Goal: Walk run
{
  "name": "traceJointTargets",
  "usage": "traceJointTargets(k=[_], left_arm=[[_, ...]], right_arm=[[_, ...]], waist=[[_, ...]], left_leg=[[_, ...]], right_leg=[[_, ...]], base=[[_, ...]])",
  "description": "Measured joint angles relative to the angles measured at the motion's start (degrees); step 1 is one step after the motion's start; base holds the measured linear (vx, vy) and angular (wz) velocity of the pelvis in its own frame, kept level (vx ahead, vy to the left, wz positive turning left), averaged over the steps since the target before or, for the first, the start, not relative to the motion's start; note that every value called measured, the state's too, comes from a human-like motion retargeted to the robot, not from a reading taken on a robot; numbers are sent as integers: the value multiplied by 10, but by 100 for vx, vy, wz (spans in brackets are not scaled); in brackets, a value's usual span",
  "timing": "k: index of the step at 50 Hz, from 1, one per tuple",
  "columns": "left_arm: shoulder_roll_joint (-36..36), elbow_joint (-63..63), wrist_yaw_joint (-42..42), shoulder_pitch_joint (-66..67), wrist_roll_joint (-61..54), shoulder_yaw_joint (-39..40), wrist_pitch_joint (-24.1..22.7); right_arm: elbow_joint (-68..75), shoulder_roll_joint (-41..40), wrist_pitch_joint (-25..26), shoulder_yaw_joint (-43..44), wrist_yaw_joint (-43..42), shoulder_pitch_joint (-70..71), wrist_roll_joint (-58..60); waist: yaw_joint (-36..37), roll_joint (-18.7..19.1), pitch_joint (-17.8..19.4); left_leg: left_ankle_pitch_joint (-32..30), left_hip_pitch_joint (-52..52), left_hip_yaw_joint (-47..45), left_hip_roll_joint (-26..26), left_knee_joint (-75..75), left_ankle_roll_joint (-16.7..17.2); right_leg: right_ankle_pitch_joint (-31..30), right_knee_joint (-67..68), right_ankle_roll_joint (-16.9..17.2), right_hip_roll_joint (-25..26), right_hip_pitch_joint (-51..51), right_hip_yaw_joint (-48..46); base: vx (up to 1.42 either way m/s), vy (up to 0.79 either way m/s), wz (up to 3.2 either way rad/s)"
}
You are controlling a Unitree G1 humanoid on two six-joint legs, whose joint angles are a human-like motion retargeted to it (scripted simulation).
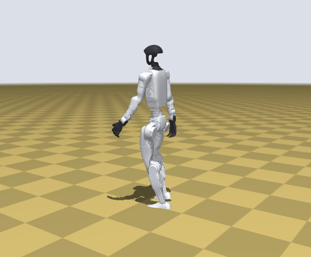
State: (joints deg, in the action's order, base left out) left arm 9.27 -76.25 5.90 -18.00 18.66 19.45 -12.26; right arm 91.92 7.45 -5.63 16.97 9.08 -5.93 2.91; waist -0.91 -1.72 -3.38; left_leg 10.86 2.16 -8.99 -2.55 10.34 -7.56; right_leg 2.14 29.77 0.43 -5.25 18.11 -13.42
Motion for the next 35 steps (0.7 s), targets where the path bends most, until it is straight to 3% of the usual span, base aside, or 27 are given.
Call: traceJointTargets(k=[3, 5, 8, 20, 26, 28, 32, 35], left_arm=[[11, 9, 3, -15, -3, 1, -3], [18, 11, 6, -22, -2, -3, -3], [15, 10, 7, -21, 5, -11, -5], [-32, -24, 5, 107, 74, -25, -4], [-42, -76, -21, 189, 98, -1, 12], [-41, -94, -28, 209, 109, 4, 18], [-41, -121, -40, 239, 123, 16, 33], [-45, -123, -44, 260, 117, 26, 36]], right_arm=[[15, 0, 7, 2, 4, -12, 9], [23, -2, 12, 3, 9, -16, 10], [27, -7, 17, 9, 17, -24, 4], [7, 5, 11, -5, -1, 17, -10], [-45, 5, -6, -16, -21, 52, -25], [-62, 5, -15, -18, -23, 57, -32], [-83, 6, -17, -19, -25, 61, -35], [-84, 5, -19, -21, -28, 60, -31]], waist=[[-11, -23, 8], [-23, -30, 13], [-24, -25, 12], [5, -20, 9], [-3, -40, 13], [-2, -50, 13], [2, -55, 16], [8, -42, 18]], left_leg=[[0, -16, -3, -28, -1, -1], [-2, -25, 6, -36, 2, 3], [-2, -34, 22, -30, 5, 14], [-25, -67, 59, -22, 16, 55], [-77, -13, 54, -27, 132, 116], [-61, 15, 58, -35, 178, 140], [3, 35, 28, -21, 164, 115], [27, 25, 43, -14, 79, 116]], right_leg=[[-35, -103, 31, 2, 1, 30], [-72, -136, 26, 7, 0, 55], [-46, -135, -7, 11, -14, 27], [28, -176, -57, 28, -76, -7], [36, -197, -63, -2, -94, -29], [37, -201, -63, -15, -95, -37], [35, -219, -63, -18, -107, -52], [31, -237, -65, 5, -123, -55]], base=[[21, -8, 16], [24, -13, 45], [28, -12, 48], [21, -11, 27], [10, -8, 45], [3, -5, 50], [4, -2, 29], [9, 3, -8]])
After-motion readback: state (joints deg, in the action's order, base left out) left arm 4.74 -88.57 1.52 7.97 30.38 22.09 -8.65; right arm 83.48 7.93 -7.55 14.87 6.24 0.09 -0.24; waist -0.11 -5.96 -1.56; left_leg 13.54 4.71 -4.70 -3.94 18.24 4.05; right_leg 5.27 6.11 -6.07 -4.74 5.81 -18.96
